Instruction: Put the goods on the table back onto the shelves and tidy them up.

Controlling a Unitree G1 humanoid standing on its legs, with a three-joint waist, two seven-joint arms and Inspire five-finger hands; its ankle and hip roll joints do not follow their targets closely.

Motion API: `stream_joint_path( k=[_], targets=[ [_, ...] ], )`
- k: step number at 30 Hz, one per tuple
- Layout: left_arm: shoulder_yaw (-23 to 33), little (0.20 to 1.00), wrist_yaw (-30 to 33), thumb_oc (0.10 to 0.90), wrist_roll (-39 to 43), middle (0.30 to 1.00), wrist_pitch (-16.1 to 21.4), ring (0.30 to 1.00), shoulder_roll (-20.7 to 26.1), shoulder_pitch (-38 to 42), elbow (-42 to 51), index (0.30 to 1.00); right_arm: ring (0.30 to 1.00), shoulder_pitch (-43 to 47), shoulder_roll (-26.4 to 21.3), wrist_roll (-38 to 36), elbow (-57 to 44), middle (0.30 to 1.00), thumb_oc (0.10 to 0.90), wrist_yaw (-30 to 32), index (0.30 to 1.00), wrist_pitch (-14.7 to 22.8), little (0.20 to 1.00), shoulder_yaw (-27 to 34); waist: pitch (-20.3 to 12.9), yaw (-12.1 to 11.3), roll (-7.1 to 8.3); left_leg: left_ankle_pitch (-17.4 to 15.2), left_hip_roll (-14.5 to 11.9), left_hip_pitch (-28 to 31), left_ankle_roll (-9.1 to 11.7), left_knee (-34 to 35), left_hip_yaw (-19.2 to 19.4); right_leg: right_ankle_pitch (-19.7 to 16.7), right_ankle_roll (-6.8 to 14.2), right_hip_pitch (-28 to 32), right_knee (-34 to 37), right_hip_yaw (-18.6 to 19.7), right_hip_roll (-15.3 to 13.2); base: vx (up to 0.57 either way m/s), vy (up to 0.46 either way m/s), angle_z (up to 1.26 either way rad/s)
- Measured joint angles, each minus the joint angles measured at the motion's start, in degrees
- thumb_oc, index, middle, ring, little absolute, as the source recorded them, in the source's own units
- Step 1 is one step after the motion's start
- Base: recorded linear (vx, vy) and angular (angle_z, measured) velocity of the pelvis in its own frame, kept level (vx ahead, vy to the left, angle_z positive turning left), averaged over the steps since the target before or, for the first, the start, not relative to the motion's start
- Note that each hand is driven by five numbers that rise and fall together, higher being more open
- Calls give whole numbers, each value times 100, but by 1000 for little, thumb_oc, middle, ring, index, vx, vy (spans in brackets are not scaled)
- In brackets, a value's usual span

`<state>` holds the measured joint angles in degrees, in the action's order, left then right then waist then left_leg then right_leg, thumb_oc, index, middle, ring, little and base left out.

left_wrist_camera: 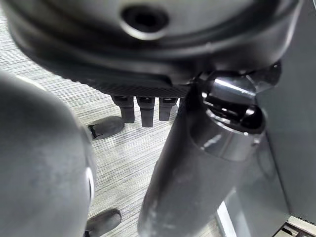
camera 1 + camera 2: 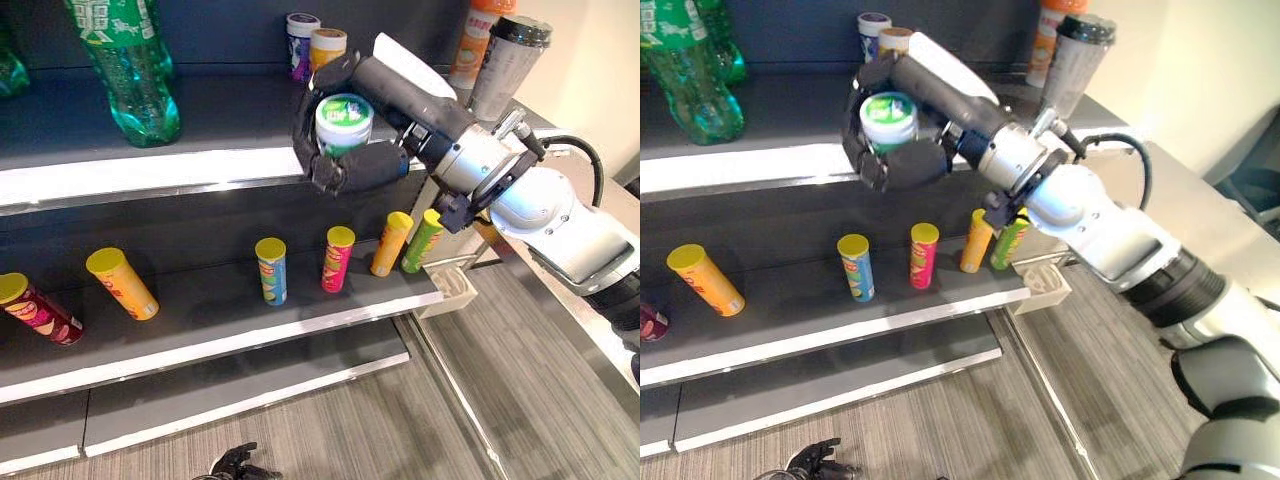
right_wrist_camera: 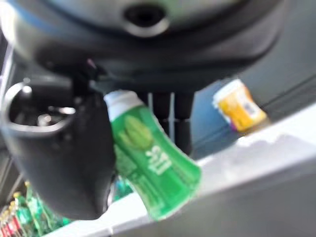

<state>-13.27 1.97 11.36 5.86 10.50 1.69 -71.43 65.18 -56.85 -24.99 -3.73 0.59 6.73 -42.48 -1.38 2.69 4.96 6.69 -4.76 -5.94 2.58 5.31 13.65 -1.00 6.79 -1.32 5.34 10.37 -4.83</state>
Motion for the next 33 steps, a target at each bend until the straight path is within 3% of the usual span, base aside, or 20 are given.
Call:
stream_joint_path(
  k=[7, 12, 14, 21, 24, 33],
  targets=[
    [-2, 900, -7, 800, 96, 900, -10, 900, 13, -4, -3, 900, 300, 103, 189, -98, 349, 300, 400, 62, 300, -15, 300, -47, 1, -19, -3, 5, -36, 47, 12, 6, 11, 4, -7, 34, 2, 15, 33, 1, -2, -1],
    [-6, 900, -12, 800, 129, 900, -12, 900, 41, 23, -3, 900, 300, 269, 459, 56, 1092, 300, 400, 222, 300, -259, 300, -65, 5, -56, -8, 9, -31, 42, 15, 24, 8, 2, -11, 34, 2, 16, 27, 0, 2, -1],
    [-22, 900, -42, 800, 216, 900, -55, 900, 111, 27, -6, 900, 300, 493, 965, 273, 1801, 300, 400, 267, 300, -295, 300, -91, 4, -19, -31, 10, -36, 56, 15, 3, 26, -6, -21, 33, 2, 30, 33, -4, 6, -5],
    [-77, 900, -141, 800, 343, 900, -82, 900, 228, 81, 8, 900, 300, 952, 1745, 651, 3357, 300, 400, 648, 300, -700, 300, -30, 2, -190, -145, 14, -33, 24, 16, 1, -7, -6, -21, 22, 1, -2, 34, -1, 3, 2],
    [-77, 900, -147, 800, 443, 900, -97, 900, 283, 64, 3, 900, 300, 958, 1975, 848, 3504, 300, 400, 719, 300, -720, 300, 29, 7, -197, -162, 14, -37, 13, 17, 0, -34, -6, -21, 24, 0, -53, 42, 10, 2, 4],
    [-123, 900, -166, 800, 441, 900, -97, 900, 286, 71, 11, 900, 300, 956, 2087, 1181, 3471, 300, 400, 720, 300, -735, 300, 102, 18, -197, -180, 16, -34, 5, 19, 1, -90, -6, -21, 39, 1, -83, 42, 6, 1, 2]
  ],
)
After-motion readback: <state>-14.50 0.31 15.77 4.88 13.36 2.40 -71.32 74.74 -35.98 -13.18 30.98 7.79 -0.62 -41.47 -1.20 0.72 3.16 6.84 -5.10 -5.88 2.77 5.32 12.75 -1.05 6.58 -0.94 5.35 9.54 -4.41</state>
